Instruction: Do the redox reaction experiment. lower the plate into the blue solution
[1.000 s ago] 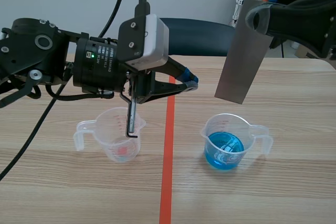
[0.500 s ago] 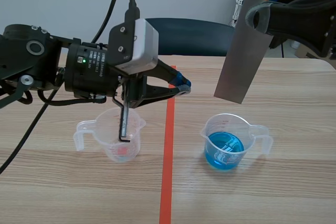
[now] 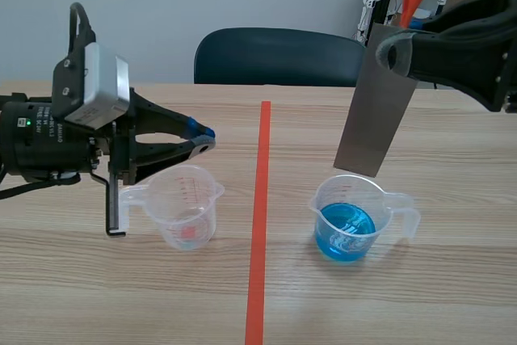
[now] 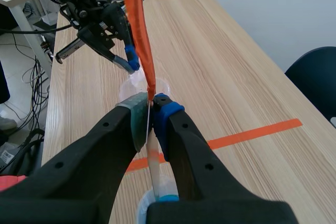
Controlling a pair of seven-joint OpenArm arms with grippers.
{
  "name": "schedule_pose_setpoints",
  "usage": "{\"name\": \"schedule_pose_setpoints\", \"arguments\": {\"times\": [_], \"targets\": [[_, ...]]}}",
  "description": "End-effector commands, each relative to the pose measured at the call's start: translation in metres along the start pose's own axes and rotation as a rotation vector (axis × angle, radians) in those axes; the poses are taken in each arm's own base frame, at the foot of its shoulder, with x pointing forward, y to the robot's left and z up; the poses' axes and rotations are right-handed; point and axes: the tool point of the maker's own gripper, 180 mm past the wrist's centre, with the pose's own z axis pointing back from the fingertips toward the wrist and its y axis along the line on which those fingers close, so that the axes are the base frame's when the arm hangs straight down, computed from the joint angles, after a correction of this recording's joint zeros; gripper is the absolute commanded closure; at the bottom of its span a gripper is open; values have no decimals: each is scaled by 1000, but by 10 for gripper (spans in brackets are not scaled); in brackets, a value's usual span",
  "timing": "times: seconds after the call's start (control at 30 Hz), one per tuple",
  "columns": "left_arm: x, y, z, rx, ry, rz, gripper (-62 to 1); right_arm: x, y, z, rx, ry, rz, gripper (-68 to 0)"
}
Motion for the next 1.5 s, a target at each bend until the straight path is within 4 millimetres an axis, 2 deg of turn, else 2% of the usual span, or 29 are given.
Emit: {"name": "schedule_pose_setpoints", "arguments": {"times": [0.0,0.13,0.47,0.63,1.0,1.1,1.3,1.47], "targets": [[3,-2,7,27,-26,15,-25,10,2,0,7,-44,0,-6],[-8,-10,19,85,-12,42,-25,1,1,-1,-16,-39,28,-6],[-23,-48,40,164,-10,148,-25,-10,6,0,-19,-65,40,-6],[-22,-64,44,209,-46,175,-25,-17,6,2,-43,-69,54,-6],[-45,-92,43,381,-76,298,-26,-30,2,11,-81,-75,55,-6],[-48,-95,44,441,-80,312,-30,-33,-3,15,-97,-83,54,-6],[-51,-92,49,547,-85,346,-138,-50,-14,16,-137,-71,38,-6],[-57,-85,61,628,-58,334,-170,-58,-17,13,-151,-80,24,-6]]}}
